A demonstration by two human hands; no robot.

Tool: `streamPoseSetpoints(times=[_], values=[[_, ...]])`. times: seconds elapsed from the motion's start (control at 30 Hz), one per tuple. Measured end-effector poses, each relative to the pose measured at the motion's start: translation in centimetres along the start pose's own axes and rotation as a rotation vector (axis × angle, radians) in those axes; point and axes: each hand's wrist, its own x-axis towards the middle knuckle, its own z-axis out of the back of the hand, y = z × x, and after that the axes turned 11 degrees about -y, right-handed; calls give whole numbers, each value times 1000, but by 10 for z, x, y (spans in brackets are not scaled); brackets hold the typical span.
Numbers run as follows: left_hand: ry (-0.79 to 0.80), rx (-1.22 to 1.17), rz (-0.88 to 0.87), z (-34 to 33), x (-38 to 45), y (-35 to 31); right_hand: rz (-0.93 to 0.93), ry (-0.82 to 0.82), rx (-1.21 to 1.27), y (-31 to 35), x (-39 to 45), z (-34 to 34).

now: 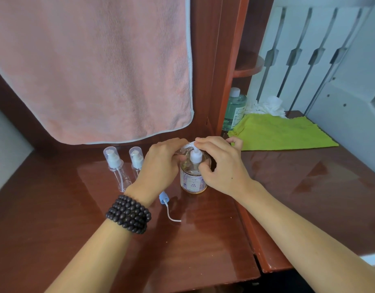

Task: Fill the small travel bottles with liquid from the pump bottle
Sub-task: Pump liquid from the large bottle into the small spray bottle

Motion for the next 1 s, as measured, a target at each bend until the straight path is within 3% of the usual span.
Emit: streamPoseSetpoints(times=[1.0], values=[[5,-25,67,-3,-6,1,-6,-15,3,-1,1,-3]])
